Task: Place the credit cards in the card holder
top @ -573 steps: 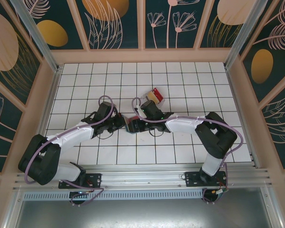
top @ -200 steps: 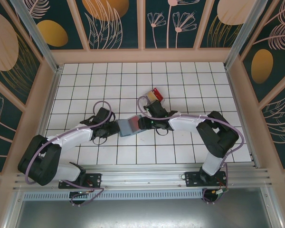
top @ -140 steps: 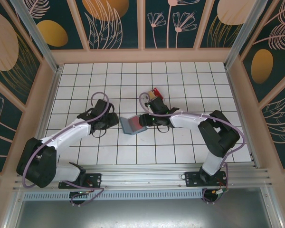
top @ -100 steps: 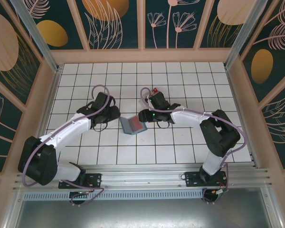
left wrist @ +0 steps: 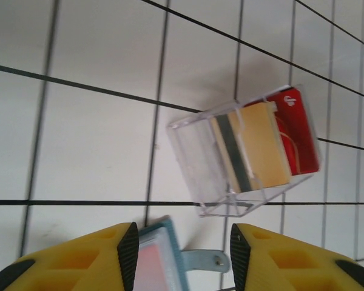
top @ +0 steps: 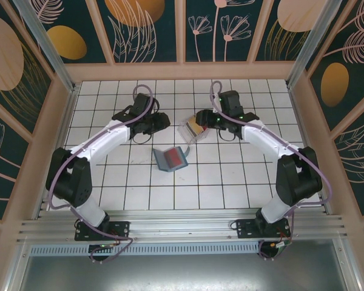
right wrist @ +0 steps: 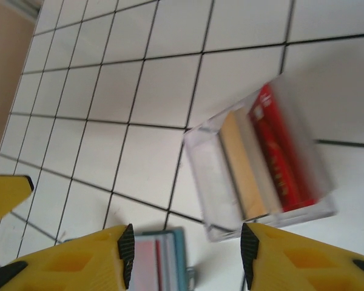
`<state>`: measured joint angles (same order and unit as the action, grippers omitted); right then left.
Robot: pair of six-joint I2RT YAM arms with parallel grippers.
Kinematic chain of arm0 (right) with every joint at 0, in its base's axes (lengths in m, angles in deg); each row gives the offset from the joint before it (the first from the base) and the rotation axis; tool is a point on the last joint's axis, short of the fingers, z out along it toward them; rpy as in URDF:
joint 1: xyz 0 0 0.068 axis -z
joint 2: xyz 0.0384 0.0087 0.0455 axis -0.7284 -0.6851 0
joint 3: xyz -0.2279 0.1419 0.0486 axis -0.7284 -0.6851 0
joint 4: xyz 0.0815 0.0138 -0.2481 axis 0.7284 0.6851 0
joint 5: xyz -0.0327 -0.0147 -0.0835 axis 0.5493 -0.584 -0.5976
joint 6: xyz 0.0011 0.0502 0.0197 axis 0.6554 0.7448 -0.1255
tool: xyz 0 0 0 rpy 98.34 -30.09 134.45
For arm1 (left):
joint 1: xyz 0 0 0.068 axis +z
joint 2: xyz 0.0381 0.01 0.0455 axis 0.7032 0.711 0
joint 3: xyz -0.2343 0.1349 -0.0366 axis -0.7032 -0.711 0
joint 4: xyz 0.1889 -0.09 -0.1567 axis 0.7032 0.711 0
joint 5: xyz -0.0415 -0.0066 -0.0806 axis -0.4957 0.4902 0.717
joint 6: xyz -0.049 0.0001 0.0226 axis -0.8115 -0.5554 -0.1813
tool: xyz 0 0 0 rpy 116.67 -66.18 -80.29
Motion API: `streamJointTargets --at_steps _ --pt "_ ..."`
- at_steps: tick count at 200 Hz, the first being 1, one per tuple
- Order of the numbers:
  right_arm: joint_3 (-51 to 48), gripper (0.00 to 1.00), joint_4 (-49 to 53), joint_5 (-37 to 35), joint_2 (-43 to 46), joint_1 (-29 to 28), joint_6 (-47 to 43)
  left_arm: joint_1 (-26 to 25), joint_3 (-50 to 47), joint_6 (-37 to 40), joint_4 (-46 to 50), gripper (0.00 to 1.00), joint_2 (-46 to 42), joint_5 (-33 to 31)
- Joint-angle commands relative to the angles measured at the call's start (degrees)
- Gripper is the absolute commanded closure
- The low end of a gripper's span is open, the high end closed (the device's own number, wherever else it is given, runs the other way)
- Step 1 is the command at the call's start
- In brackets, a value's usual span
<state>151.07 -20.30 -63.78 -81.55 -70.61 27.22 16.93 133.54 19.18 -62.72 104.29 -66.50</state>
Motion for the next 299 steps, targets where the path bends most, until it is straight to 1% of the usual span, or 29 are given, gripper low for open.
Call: streamJointTargets --at_steps 1,28,51,76,88,99,120,138,175,218,253,299 --pt "1.98 0.48 4.49 -0.48 -0.41 1.80 -1.81 0.19 0.87 -3.12 -5.19 0.55 2.78 7.37" --pt "3.37 0.48 5.23 -0.34 -1.79 2.40 -2.36 -0.68 -2.15 -7.48 -11.44 0.56 3.78 9.60" --pt "4.51 0.47 6.42 -0.98 -3.73 2.50 -3.19 -1.56 -5.64 -10.31 -16.24 0.56 3.45 9.68" --pt "5.99 0.46 7.55 -3.46 -6.34 2.58 -4.93 -1.76 -9.74 -13.50 -21.75 0.56 3.00 7.05" --pt "7.37 0.45 8.29 -5.06 -7.97 2.63 -5.99 -2.24 -11.20 -15.66 -26.10 0.56 3.73 7.13" --pt "8.85 0.45 8.83 -5.92 -9.81 2.65 -7.14 -3.25 -10.99 -16.82 -28.15 0.56 5.04 6.81" --pt "11.99 0.44 10.91 -7.97 -13.35 2.51 -9.30 -5.22 -7.76 -16.43 -28.13 0.55 9.12 5.85" --pt "13.64 0.44 11.56 -9.55 -15.15 2.67 -10.32 -5.58 -6.85 -16.60 -28.54 0.55 12.13 4.80" --pt "15.75 0.43 12.50 -6.60 -17.95 2.33 -11.48 -5.61 -8.81 -17.44 -29.44 0.53 13.08 0.75" --pt "16.24 0.43 12.06 -6.67 -19.43 2.09 -12.05 -5.57 -8.53 -16.90 -29.43 0.52 14.50 0.37" --pt "17.30 0.43 12.26 -7.01 -20.61 2.05 -12.18 -5.73 -6.97 -17.28 -29.88 0.51 17.51 1.81" --pt "18.39 0.43 12.76 -7.06 -22.62 1.97 -12.51 -5.83 -5.02 -16.84 -29.08 0.51 18.91 1.91"
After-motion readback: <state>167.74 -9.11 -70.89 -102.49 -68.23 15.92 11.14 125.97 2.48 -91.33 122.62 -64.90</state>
